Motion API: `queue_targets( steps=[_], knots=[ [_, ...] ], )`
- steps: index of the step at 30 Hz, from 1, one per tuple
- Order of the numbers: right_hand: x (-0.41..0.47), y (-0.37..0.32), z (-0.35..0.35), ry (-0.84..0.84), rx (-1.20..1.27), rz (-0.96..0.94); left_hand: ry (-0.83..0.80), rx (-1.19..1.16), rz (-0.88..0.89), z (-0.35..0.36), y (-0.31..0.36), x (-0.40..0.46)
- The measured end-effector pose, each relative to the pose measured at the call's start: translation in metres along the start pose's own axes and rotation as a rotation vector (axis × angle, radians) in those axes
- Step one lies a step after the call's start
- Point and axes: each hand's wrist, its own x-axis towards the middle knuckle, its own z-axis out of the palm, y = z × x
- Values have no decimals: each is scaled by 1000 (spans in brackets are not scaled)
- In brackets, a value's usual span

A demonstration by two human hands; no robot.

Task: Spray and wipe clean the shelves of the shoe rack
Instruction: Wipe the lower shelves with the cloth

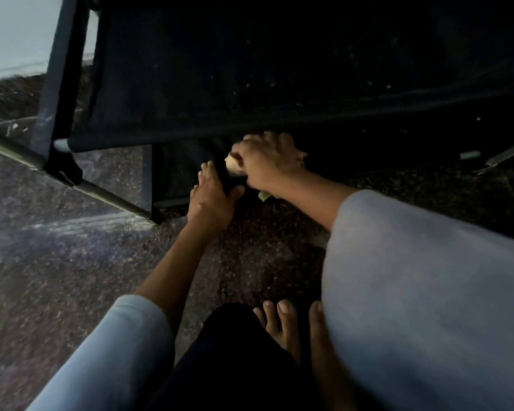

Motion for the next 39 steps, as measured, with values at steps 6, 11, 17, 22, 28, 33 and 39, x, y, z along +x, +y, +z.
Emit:
queue_targets(
  steps=[6,11,17,22,28,33,39],
  knots=[
    [-45,122,-27,-96,-26,171,-23,18,-9,-2,2,0],
    [-40,137,-24,-59,3,423,-37,41,-32,1,3,4],
    [-4,33,0,17,117,237,-31,80,-52,1,6,8],
    [-11,4,-6,-37,6,-54,-40,35,-48,-1,3,9],
    [-50,119,-24,-60,-34,253,-62,101,-55,0,1,8],
    [-69,184,-41,-151,-121,625,-50,150,-73,2,7,6],
    [-59,185,-36,-19,-68,774,-17,76,99,16,52,0]
  ],
)
